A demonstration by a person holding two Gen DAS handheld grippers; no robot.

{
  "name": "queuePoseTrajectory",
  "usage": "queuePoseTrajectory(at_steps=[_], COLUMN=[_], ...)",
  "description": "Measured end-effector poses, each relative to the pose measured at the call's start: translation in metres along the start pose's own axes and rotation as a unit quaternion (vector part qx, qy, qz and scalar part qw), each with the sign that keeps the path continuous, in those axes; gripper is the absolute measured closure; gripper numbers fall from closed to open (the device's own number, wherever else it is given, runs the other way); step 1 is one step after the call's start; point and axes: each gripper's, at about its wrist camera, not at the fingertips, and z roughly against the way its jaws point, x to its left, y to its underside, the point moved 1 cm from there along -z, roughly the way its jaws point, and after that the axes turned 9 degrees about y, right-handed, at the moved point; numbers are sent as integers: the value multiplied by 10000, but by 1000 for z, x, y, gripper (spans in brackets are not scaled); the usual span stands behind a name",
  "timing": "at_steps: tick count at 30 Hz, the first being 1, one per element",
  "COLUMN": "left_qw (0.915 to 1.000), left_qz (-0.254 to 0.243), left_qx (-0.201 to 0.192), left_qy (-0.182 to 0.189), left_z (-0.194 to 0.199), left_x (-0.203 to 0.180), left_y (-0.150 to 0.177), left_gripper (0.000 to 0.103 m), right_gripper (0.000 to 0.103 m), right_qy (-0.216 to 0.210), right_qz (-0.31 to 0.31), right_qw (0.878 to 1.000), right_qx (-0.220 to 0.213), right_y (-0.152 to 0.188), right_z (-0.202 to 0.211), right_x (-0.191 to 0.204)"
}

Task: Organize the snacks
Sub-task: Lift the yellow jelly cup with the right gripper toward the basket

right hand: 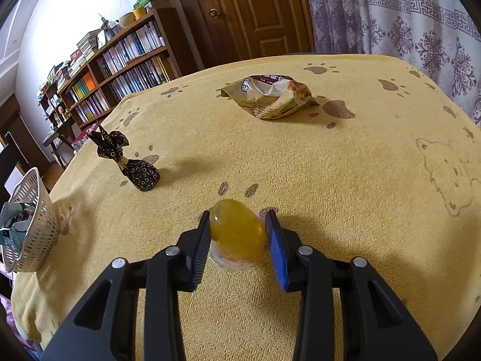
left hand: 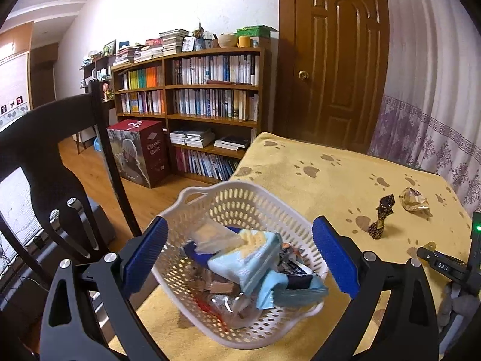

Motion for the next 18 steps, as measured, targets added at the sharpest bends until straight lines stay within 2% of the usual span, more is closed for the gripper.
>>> queuePoseTrajectory(at_steps=[4,7,11,18], left_qw=[9999,9995,9990,9979], left_qz=[53,93,259,328], left_qx=[-76,-114,-131,-213], left_qy=[-146,-271,-346,-509], left_z=[4,4,7,12], left_x=[8,14,28,39], left_y=[-4,-6,-8,-11], left_gripper=[5,5,5,5], right_gripper=[67,67,67,67], right_qy=[53,-94,-406,-1049], right_qz=[-43,-162,-208,9], right_qw=[10000,9998,9990,9944], right_qx=[3,0,-39,-145], right_y=[0,1,-1,-5], right_z=[2,8,21,50], right_x=[1,3,17,68])
